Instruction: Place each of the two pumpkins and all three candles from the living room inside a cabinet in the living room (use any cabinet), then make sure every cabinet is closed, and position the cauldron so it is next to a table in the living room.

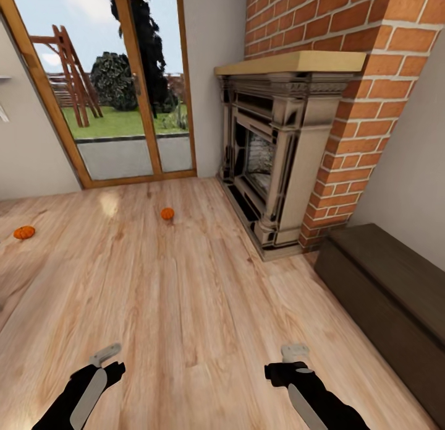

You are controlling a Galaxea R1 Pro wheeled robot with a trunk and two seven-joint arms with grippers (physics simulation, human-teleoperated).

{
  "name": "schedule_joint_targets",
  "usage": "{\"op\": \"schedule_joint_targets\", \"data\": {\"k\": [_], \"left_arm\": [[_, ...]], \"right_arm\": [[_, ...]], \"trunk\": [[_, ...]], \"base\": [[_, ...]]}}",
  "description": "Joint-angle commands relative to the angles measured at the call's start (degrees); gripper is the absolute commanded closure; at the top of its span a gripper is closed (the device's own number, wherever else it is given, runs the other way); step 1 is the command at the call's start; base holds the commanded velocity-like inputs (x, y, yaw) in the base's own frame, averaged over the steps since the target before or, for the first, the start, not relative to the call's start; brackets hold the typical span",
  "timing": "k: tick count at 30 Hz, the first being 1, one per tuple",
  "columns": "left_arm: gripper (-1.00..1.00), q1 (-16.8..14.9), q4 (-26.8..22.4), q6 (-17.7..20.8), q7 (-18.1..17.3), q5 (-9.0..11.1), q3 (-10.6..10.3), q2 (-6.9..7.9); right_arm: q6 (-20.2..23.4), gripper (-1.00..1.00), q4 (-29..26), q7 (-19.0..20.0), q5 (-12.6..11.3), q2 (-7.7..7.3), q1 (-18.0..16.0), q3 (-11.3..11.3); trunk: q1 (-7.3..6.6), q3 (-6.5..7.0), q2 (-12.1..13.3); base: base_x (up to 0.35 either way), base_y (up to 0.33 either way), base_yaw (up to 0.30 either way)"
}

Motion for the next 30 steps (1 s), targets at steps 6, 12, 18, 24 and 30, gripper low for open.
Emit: {"op": "schedule_joint_targets", "data": {"k": [6,12,18,24,30], "left_arm": [[-1.0,0.0,-0.1,0.1,0.4,0.6,0.0,0.01],[-1.0,0.0,-0.1,0.1,0.4,0.6,0.1,0.01],[-1.0,0.0,-0.1,0.1,0.4,0.6,0.0,0.01],[-1.0,0.0,-0.1,0.1,0.4,0.5,-0.1,0.01],[-1.0,0.0,-0.1,0.1,0.4,0.5,-0.2,0.01]], "right_arm": [[0.1,-1.0,-0.1,-0.6,-0.6,-0.08,-0.1,0.3],[0.1,-1.0,-0.1,-0.6,-0.6,-0.08,-0.1,0.3],[0.1,-1.0,-0.1,-0.6,-0.6,-0.08,-0.1,0.3],[0.1,-1.0,-0.1,-0.5,-0.7,-0.08,-0.1,0.3],[0.1,-1.0,-0.1,-0.2,-0.6,-0.08,-0.1,0.3]], "trunk": [[0.03,-0.05,0.0],[0.03,-0.05,0.0],[0.03,-0.05,0.0],[0.03,-0.05,0.0],[0.03,-0.05,0.0]], "base": [[0.323,0.11,0.0],[0.307,0.153,0.0],[0.29,0.18,0.0],[0.283,0.185,0.0],[0.149,0.247,0.0]]}}
